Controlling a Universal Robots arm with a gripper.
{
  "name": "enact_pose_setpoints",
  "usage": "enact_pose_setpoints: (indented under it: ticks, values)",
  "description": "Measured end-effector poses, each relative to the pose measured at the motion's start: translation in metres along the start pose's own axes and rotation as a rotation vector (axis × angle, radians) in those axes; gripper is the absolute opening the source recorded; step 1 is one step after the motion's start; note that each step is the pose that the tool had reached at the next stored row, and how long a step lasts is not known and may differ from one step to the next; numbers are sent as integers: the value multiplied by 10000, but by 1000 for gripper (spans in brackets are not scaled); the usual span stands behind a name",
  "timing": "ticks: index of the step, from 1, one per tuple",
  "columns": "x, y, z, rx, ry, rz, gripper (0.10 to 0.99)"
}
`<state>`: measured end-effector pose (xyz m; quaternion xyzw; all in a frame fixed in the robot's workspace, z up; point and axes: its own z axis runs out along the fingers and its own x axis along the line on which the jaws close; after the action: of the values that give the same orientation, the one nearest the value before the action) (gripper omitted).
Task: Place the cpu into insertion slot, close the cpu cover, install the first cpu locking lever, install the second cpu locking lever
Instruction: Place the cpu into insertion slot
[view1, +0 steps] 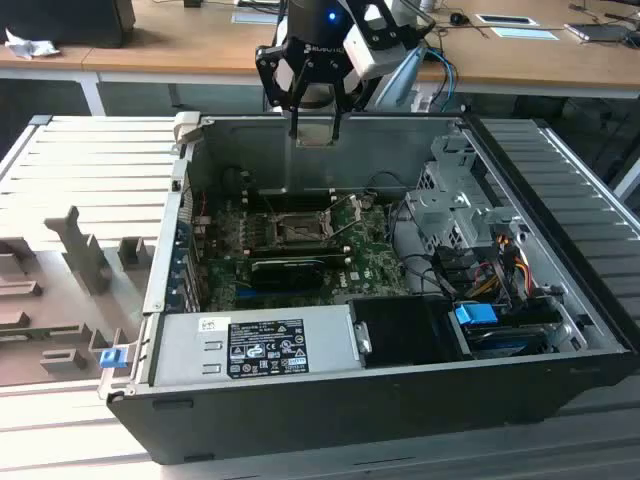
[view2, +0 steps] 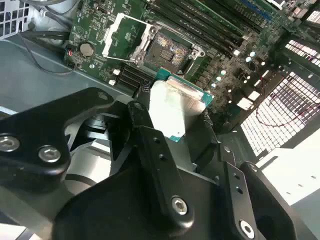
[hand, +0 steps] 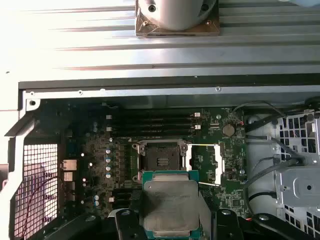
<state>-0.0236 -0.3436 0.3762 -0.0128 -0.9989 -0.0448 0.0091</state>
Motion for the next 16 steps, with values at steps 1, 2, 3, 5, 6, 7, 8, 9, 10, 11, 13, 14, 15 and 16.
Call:
enact_pose_setpoints:
  ticks: [1,2,3,5,6,7,8,9,10,11,13,14,15,16]
  values:
    - [-1,0,0,-2,-7,82,529]
    - [0,0,0,-5,-21,226,529]
    - [0,0,0,-7,-29,319,529]
    - [1,0,0,-8,-36,405,529]
    - [1,0,0,-8,-39,437,529]
    - [1,0,1,-9,-42,469,529]
    - [1,0,1,-10,-46,516,529]
    - [1,0,1,-9,-49,557,529]
    - [1,0,1,-7,-53,585,529]
    - [1,0,1,-6,-55,609,529]
    - [1,0,2,-9,-65,719,529]
    - [1,0,2,-8,-72,791,529]
    - [1,0,3,-5,-76,843,529]
    - [1,0,4,-4,-80,897,529]
